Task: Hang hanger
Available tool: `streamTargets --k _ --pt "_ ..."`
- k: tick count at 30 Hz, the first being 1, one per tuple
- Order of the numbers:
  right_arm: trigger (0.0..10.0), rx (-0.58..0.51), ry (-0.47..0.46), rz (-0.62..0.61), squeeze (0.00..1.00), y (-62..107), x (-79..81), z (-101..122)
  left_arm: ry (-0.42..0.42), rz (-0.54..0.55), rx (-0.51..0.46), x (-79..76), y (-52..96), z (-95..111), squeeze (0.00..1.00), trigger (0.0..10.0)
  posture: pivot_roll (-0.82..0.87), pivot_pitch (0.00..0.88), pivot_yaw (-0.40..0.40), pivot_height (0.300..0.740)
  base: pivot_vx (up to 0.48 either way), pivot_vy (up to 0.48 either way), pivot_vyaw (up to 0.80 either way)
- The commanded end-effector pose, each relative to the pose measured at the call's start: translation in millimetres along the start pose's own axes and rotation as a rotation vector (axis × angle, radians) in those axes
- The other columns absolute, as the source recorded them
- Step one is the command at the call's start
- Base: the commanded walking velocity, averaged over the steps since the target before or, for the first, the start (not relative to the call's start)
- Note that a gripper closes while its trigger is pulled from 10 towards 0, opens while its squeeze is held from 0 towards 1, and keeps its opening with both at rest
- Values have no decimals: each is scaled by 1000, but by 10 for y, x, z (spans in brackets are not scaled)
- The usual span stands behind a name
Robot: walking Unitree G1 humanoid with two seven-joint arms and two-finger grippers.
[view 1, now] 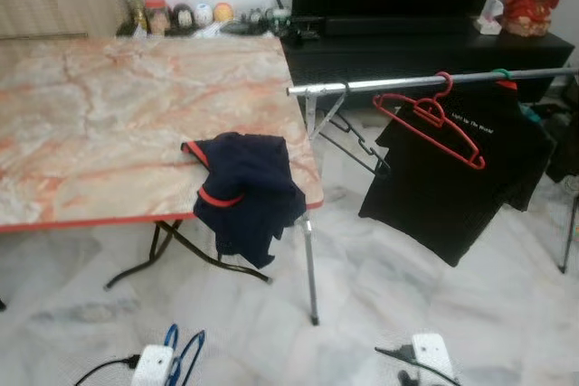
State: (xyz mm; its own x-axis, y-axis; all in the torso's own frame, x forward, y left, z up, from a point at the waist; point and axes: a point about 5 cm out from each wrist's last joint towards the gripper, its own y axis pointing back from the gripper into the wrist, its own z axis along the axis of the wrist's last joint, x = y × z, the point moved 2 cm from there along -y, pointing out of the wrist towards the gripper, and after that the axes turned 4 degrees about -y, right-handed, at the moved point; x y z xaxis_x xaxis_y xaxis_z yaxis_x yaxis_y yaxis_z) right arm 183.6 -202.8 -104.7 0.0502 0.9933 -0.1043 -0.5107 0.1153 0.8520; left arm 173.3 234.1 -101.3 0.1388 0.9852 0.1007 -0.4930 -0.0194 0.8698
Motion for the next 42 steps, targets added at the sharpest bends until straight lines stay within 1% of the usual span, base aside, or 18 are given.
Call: streamTargets --k 1,34,42 --pt "10000 -5 -1 -18 0 0 -72 25 -15 -10 -3 -34 -10 24 0 10000 -76 0 -43 740 0 -277 0" --pt "10000 -8 -17 -29 0 -4 -74 52 -37 -20 -10 -26 -12 64 0 10000 -76 0 -40 740 0 -280 0" --pt "10000 -11 -32 -35 0 -4 -70 54 -44 -23 -11 -20 -11 71 0 10000 -74 0 -38 740 0 -281 0"
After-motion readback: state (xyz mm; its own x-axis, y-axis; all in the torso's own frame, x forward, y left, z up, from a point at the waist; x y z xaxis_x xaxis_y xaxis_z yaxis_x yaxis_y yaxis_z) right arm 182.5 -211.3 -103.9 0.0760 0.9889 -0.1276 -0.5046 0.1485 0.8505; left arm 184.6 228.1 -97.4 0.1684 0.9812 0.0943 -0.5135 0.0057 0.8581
